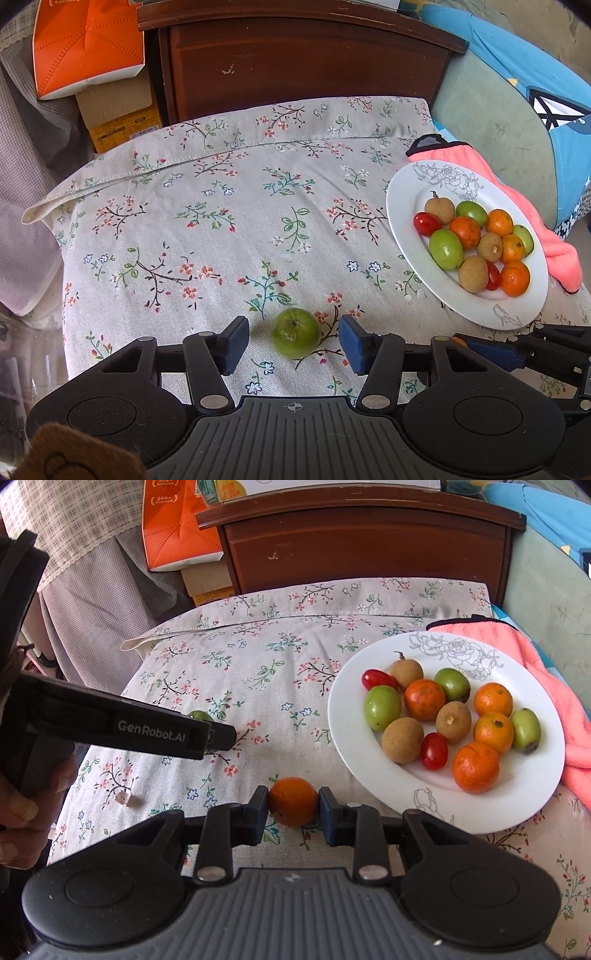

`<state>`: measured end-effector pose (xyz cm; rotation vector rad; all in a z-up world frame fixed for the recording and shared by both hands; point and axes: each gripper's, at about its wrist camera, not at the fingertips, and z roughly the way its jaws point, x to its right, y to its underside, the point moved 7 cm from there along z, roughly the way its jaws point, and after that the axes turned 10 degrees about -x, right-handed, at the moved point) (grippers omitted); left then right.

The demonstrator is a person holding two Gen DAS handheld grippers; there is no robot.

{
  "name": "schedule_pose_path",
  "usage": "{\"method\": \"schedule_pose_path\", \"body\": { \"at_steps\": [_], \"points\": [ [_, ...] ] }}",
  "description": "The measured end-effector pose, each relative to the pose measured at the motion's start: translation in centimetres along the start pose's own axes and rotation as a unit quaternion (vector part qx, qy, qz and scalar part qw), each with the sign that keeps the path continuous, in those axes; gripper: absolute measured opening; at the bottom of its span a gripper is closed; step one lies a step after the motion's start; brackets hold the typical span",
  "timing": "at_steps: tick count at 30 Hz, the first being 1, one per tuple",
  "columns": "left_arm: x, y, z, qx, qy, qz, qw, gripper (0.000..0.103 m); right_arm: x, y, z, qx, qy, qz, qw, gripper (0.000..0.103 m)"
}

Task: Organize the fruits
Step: 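Carry the green jujube and tangerine over the plate with both tools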

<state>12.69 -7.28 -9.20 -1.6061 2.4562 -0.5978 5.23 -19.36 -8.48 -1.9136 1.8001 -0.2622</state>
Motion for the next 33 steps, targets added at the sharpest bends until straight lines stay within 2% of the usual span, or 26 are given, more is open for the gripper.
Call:
{"method": "schedule_pose_path", "body": {
  "at_steps": [4,5,12,18,30,33],
  "points": [
    [0.0,0.1,0.3,0.002,0.002,0.003,1.0000,0.032,0.2,-0.1,-0.2,0.003,0.000,0.005,1.000,0.029],
    [0.1,0.1,0.2,0.003,0.004,0.005,1.0000,0.026,0.2,-0.1,-0.2,0.003,0.000,0.005,1.000,0.029],
    [1.1,-0.4,-0.8,0.026,0.010,0.020,0.9994,0.026,0.5,-0.3,-0.6,0.007,-0.004,0.012,1.000,0.029],
    [2.5,-2.0,-3.1,0.072,0.021,0.030,0.9967,0.026,1.5,-1.1,-2.3,0.027,-0.006,0.028,0.999,0.029],
    [6.5,-4.7,-5.7,0.132,0.070,0.054,0.9873,0.026,6.5,-4.0,-7.8,0.092,0.012,0.065,0.994,0.029],
    [7.3,-5.6,-5.4,0.141,0.074,0.059,0.9856,0.026,8.2,-4.9,-8.8,0.104,0.032,0.066,0.992,0.029]
  ]
}}
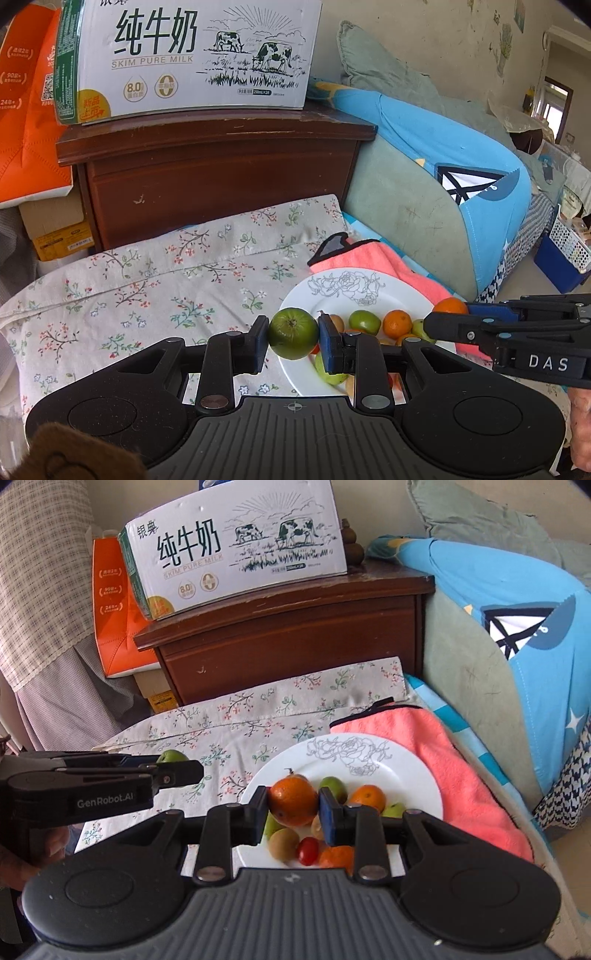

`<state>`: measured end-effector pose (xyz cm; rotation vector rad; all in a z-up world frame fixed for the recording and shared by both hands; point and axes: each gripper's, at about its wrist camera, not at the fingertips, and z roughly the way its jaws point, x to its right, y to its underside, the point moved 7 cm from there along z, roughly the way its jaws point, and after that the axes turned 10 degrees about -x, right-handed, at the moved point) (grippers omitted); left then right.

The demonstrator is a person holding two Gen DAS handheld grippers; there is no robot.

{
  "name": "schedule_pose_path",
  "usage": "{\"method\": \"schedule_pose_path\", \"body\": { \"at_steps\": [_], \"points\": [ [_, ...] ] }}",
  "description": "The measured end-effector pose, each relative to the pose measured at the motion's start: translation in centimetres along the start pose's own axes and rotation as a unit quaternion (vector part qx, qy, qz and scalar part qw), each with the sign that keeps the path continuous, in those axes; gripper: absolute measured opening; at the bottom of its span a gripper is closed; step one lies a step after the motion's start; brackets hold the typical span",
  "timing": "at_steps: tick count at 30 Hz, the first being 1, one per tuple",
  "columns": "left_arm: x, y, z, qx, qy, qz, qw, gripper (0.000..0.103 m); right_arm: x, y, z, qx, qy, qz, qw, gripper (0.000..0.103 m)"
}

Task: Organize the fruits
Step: 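Carry the green jujube and tangerine over the plate with both tools, then open both tools to release the jujube and tangerine on the plate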

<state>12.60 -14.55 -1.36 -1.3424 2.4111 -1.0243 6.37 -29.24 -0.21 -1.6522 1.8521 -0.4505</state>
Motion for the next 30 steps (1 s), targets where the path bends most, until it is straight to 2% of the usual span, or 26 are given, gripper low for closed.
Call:
{"method": "schedule_pose_path", "body": {
  "at_steps": [4,11,22,30],
  "points": [
    [0.4,-1.1,1.5,0.001,0.006,-0.010,0.9999,0.026,2.6,-1.1,0.4,0.007,0.020,0.028,0.999,0.029],
    [1.5,-2.5,4.0,0.004,0.030,-0.008,0.9995,0.026,5.8,-1.8,2.3,0.001,0.018,0.090,0.996,0.029],
    [2.7,-3.3,7.6,-0.005,0.040,-0.006,0.9992,0.026,7.5,-2.3,5.2,-0.010,-0.004,0.135,0.991,0.029],
    [3.2,-3.7,8.9,-0.002,0.042,-0.002,0.9991,0.026,8.6,-2.4,6.9,-0.015,-0.002,0.158,0.987,0.029]
  ]
}}
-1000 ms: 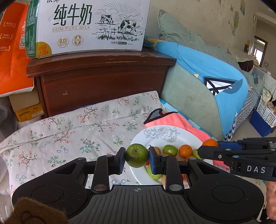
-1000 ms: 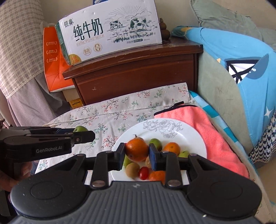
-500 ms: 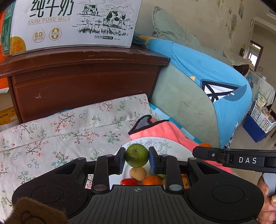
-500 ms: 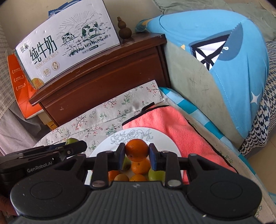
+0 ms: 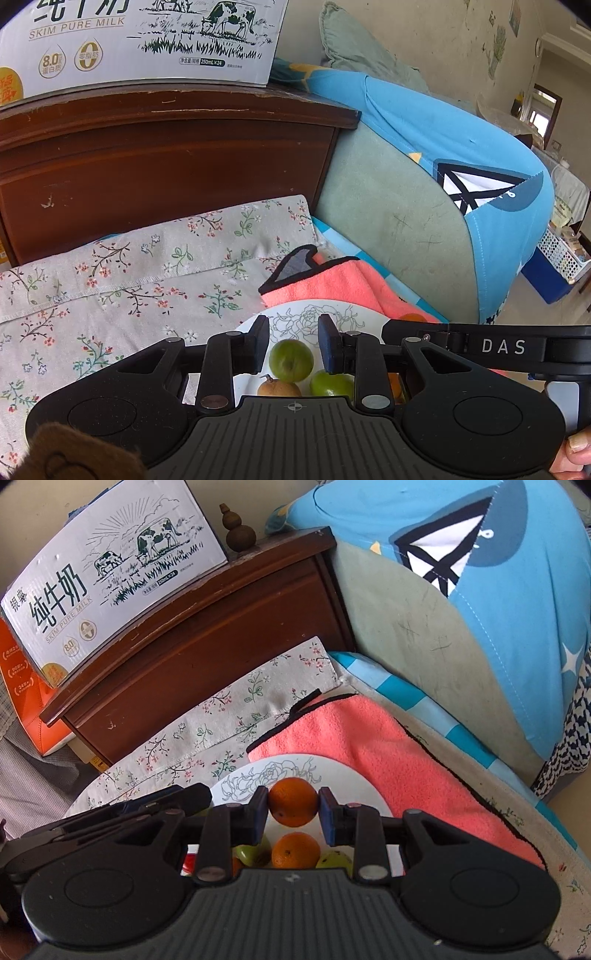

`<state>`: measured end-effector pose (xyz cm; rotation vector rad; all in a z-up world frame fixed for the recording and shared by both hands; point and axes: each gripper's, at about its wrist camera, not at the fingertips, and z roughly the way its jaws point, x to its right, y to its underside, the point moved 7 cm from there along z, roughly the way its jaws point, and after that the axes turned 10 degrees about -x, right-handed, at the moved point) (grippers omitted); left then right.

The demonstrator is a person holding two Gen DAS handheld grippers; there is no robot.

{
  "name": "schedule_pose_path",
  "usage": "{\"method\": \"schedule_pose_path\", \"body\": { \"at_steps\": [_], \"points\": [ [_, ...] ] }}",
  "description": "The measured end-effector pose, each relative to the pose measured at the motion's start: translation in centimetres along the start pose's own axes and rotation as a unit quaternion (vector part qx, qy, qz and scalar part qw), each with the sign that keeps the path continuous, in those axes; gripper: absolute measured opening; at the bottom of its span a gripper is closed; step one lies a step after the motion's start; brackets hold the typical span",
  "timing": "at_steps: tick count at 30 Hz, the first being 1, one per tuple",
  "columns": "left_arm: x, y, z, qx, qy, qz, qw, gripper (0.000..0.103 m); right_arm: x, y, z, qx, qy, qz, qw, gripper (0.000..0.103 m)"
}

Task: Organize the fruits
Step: 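Open both tools to release the jujube and tangerine on the plate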

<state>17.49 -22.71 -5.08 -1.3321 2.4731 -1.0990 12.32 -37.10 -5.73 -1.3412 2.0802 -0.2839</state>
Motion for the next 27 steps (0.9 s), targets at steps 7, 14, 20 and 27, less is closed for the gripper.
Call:
{"method": "schedule_pose_path", "body": {
  "at_steps": [7,14,20,27],
  "points": [
    [0.4,-0.1,0.0,0.001,-0.004,-0.001,1.0000,0.029,0.5,-0.2,0.7,-0.008,-0.004,0.022,1.000,0.034],
    [0.2,-0.4,-1.9,0.016,-0.029,-0.011,0.9994,0.059,0.2,-0.6,-0.4,0.005,0.000,0.023,1.000,0.047],
    [0.1,0.0,-4.1,0.014,-0.048,-0.012,0.9987,0.070,-0.1,-0.3,-2.0,0.015,0.044,0.013,0.999,0.065],
    [0.0,1.5,-5.9,-0.006,-0.078,-0.007,0.9969,0.082,-0.7,0.8,-4.2,0.021,0.075,0.017,0.997,0.074]
  ]
}}
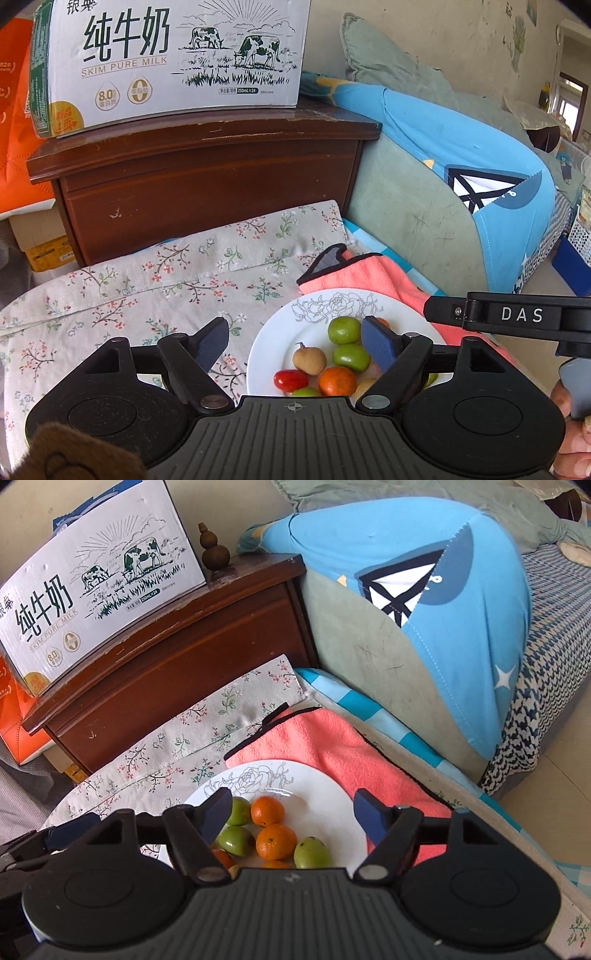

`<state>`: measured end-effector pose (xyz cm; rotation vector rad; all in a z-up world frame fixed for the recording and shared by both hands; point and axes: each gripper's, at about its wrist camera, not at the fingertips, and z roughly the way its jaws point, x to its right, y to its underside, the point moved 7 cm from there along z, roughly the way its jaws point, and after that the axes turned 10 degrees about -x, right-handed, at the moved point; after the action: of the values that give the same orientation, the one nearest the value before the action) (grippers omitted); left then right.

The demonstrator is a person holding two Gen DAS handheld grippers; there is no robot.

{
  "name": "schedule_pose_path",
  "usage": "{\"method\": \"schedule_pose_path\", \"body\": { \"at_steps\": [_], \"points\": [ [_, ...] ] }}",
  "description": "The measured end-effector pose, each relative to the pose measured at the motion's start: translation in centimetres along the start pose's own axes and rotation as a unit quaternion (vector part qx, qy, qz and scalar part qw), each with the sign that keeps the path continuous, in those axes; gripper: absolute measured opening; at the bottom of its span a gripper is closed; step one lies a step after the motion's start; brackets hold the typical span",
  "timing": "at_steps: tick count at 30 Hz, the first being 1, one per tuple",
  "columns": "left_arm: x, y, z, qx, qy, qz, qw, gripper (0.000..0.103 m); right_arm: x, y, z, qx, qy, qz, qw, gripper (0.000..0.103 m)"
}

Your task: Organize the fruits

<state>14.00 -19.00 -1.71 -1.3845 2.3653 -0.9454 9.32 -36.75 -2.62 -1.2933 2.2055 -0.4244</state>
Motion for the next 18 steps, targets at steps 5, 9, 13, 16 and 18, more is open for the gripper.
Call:
{"method": "schedule_pose_path", "body": {
  "at_steps": [5,9,13,16,18],
  "points": [
    [0.1,1.2,-1.2,-0.014,-0.005,0.001,0.9999,0.085,-0.3,1.4,-1.4,-0.004,0.029,-0.008,1.000,0.080],
    [0.3,2.0,-2.4,-0.014,-0.010,0.009,0.9998,0.088,-0.4,2.6,-2.6,-0.005,0.047,-0.009,0.999,0.082],
    [0.4,3.1,-3.6,-0.013,-0.023,0.022,0.9994,0.092,-0.5,3.7,-3.6,-0.001,0.061,-0.017,0.998,0.083],
    [0.3,3.8,-4.3,-0.015,-0.028,0.023,0.9992,0.093,-0.5,4.7,-4.1,-0.003,0.076,-0.022,0.997,0.085],
    [0.2,4.4,-4.6,-0.019,-0.030,0.020,0.9991,0.094,-0.5,5.3,-4.5,-0.004,0.078,-0.023,0.997,0.086]
  ]
}}
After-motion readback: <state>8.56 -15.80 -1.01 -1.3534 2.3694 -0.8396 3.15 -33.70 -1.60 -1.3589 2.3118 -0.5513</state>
